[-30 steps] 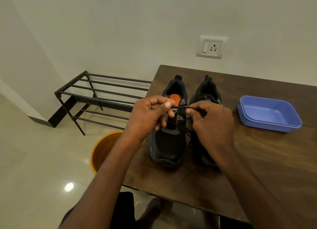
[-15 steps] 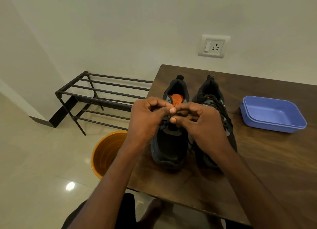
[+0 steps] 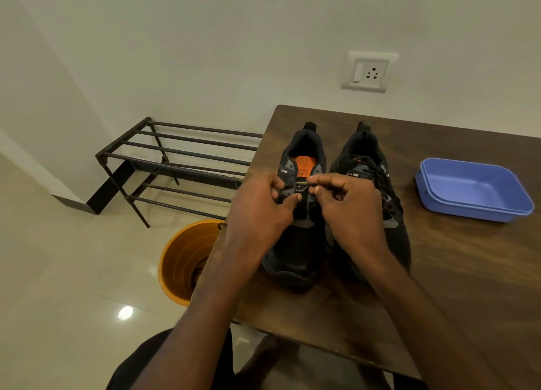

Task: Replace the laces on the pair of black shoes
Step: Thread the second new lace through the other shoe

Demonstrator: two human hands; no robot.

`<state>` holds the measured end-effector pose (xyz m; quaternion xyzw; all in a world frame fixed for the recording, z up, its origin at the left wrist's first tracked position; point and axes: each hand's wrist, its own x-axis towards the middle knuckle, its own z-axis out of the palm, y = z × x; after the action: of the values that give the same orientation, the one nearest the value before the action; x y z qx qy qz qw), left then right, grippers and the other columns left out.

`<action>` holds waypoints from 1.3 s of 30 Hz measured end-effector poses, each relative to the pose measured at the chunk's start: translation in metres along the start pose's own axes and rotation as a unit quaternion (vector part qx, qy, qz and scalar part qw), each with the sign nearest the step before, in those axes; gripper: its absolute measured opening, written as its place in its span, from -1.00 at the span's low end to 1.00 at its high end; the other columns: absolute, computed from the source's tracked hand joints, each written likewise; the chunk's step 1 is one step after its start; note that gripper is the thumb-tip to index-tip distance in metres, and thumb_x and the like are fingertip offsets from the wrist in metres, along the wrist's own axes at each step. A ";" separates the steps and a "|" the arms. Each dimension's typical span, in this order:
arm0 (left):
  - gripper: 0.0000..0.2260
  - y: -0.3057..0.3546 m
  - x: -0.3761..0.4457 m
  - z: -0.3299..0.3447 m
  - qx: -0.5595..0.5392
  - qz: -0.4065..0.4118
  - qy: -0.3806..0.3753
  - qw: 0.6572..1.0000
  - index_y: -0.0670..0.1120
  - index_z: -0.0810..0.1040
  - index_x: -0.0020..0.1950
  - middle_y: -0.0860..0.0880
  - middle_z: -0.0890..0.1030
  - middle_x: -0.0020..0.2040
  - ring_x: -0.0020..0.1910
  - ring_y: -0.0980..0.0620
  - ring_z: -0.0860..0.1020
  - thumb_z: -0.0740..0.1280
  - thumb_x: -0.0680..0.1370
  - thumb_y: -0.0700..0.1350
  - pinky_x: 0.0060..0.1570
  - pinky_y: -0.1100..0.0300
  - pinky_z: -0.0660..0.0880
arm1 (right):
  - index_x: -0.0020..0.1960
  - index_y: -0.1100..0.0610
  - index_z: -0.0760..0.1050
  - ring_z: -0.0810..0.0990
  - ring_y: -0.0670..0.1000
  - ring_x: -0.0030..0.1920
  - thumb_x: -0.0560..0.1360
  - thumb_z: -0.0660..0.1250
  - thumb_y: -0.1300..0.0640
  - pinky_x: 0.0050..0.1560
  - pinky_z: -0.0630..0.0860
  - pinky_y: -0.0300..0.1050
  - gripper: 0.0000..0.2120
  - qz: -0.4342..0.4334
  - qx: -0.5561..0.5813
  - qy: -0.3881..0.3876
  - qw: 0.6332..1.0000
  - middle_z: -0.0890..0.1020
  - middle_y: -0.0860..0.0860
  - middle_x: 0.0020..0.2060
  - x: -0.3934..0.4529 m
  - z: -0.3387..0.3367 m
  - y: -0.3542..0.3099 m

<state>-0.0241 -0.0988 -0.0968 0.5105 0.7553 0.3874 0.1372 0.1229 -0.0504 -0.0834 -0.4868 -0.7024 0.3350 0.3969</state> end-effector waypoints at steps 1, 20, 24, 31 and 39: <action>-0.82 0.002 -0.001 -0.001 0.002 -0.005 0.001 1.000 0.07 0.53 0.00 0.07 0.56 -0.18 -0.22 0.17 0.55 0.51 0.53 0.04 -0.22 0.27 0.51 | 0.16 0.03 0.69 0.64 -0.24 0.10 0.58 0.43 0.22 0.22 0.60 -0.21 -0.80 -0.024 -0.020 0.006 0.999 0.72 -0.11 0.09 0.000 0.002 -0.001; -0.86 0.008 -0.002 -0.010 0.005 -0.015 0.020 1.000 0.07 0.61 -0.12 0.10 0.62 -0.30 -0.32 0.19 0.61 0.48 0.53 0.08 -0.23 0.20 0.62 | -0.03 0.06 0.62 0.55 -0.14 0.00 0.54 0.46 0.13 0.04 0.52 -0.24 -0.96 -0.178 -0.174 -0.055 0.967 0.58 -0.12 0.09 0.014 0.010 0.013; -0.88 0.006 -0.002 -0.011 -0.012 -0.018 0.020 1.000 0.04 0.64 -0.14 0.09 0.65 -0.28 -0.29 0.19 0.63 0.47 0.55 0.04 -0.21 0.13 0.65 | -0.05 0.07 0.61 0.52 -0.17 0.00 0.54 0.45 0.12 0.01 0.52 -0.24 -0.96 -0.178 -0.178 -0.053 0.966 0.55 -0.12 0.10 0.015 0.009 0.015; -0.87 0.000 0.002 -0.015 -0.026 -0.007 -0.008 1.000 0.03 0.70 -0.07 0.10 0.67 -0.23 -0.23 0.18 0.64 0.45 0.57 0.07 -0.15 0.10 0.67 | 0.01 0.04 0.68 0.53 -0.11 0.05 0.53 0.48 0.11 0.00 0.61 -0.03 -0.93 -0.139 -0.120 -0.060 0.981 0.47 -0.14 0.08 0.013 0.020 0.013; -0.94 -0.008 0.007 -0.014 -0.009 0.018 -0.034 0.999 0.06 0.67 -0.02 0.14 0.65 -0.12 -0.12 0.25 0.59 0.43 0.60 -0.11 -0.13 0.40 0.46 | 0.02 0.06 0.63 0.52 -0.10 0.06 0.57 0.44 0.15 0.03 0.59 -0.08 -0.96 -0.115 -0.159 -0.047 0.979 0.44 -0.15 0.16 0.009 0.026 0.012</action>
<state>-0.0415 -0.1003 -0.0922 0.5359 0.7373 0.3790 0.1600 0.1025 -0.0401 -0.1034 -0.4430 -0.8160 0.1934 0.3169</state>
